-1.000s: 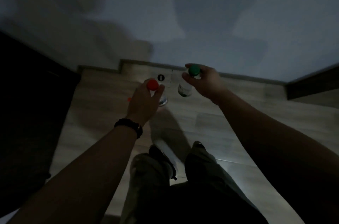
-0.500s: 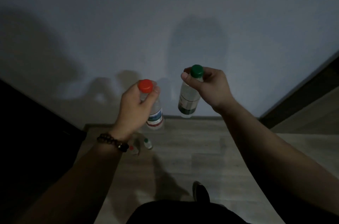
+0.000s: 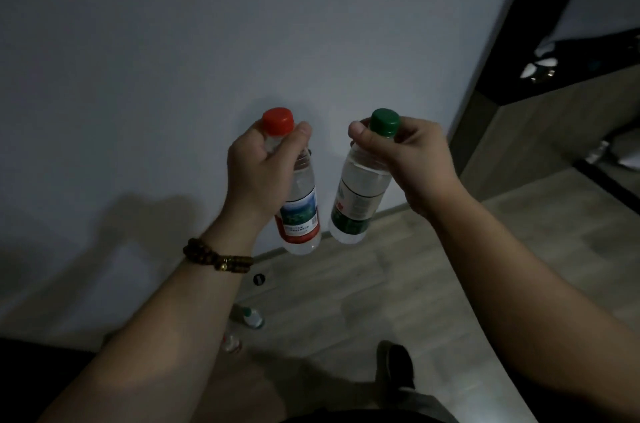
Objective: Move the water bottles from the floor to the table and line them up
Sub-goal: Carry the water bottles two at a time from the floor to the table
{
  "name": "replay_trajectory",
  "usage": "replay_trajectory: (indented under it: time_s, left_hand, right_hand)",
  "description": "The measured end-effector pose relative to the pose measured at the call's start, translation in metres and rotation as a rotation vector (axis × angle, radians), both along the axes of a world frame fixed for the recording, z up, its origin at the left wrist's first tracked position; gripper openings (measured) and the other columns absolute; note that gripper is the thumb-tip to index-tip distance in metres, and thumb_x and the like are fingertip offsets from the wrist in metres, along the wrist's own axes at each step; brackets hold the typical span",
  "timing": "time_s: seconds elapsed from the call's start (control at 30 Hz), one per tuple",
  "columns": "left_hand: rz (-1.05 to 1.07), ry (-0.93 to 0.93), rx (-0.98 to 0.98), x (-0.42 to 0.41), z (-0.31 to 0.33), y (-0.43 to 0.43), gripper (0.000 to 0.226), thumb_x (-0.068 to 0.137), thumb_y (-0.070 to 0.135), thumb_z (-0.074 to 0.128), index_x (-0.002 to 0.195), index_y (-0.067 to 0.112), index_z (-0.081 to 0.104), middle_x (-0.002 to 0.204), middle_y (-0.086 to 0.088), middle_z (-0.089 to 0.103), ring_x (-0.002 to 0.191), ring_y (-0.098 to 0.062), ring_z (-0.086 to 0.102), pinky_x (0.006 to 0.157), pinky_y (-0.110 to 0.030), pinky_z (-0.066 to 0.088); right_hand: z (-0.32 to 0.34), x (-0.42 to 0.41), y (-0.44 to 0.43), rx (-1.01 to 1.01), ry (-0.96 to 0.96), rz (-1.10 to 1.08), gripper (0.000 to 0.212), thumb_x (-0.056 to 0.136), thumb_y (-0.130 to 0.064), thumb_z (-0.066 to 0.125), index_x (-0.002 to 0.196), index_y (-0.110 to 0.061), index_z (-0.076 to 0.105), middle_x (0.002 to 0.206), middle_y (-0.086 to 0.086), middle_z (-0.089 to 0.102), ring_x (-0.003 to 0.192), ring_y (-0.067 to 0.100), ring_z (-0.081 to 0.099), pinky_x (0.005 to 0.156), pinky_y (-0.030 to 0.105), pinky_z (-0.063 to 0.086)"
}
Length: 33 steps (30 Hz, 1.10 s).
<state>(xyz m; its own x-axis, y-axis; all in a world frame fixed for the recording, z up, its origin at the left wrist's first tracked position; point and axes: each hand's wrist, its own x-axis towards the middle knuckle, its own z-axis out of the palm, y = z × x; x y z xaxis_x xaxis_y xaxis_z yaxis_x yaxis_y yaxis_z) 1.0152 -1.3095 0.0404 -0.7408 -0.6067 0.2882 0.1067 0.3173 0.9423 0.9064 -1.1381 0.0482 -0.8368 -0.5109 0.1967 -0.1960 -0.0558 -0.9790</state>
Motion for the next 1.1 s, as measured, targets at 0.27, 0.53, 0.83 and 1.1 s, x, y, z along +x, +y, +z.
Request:
replay_trajectory:
  time_s: [0.27, 0.53, 0.83, 1.1]
  left_hand:
    - [-0.171, -0.006, -0.047, -0.067, 0.008, 0.09, 0.04, 0.086, 0.048, 0.066, 0.088, 0.008, 0.068, 0.08, -0.007, 0.072, 0.08, -0.02, 0.072, 0.082, -0.045, 0.06]
    - [-0.282, -0.022, -0.069, -0.166, 0.007, 0.231, 0.038, 0.087, 0.049, 0.067, 0.085, 0.011, 0.068, 0.079, -0.005, 0.072, 0.078, -0.021, 0.073, 0.081, -0.05, 0.061]
    - [-0.362, -0.055, 0.0, -0.28, 0.003, 0.411, 0.048, 0.082, 0.055, 0.067, 0.084, 0.007, 0.068, 0.081, -0.01, 0.072, 0.081, -0.026, 0.072, 0.083, -0.055, 0.058]
    - [-0.537, -0.099, 0.035, -0.381, -0.001, 0.556, 0.027, 0.08, 0.049, 0.073, 0.086, 0.023, 0.072, 0.081, -0.006, 0.075, 0.083, -0.027, 0.074, 0.084, -0.057, 0.058]
  right_hand:
    - [0.005, -0.025, 0.102, 0.046, 0.049, -0.162, 0.024, 0.08, -0.043, 0.084, 0.091, -0.021, 0.081, 0.089, 0.001, 0.079, 0.089, 0.02, 0.076, 0.089, 0.052, 0.06]
    - [0.002, -0.104, 0.25, 0.026, 0.026, -0.278, 0.026, 0.075, -0.048, 0.086, 0.087, -0.026, 0.08, 0.09, -0.001, 0.079, 0.087, 0.028, 0.076, 0.082, 0.052, 0.063]
    - [0.001, -0.199, 0.438, 0.106, 0.05, -0.403, 0.027, 0.078, -0.048, 0.086, 0.091, -0.024, 0.081, 0.088, -0.01, 0.079, 0.084, 0.004, 0.075, 0.069, 0.017, 0.058]
    - [-0.013, -0.272, 0.584, 0.095, -0.026, -0.644, 0.028, 0.076, -0.045, 0.088, 0.091, -0.023, 0.081, 0.087, -0.009, 0.079, 0.087, 0.006, 0.075, 0.081, 0.032, 0.062]
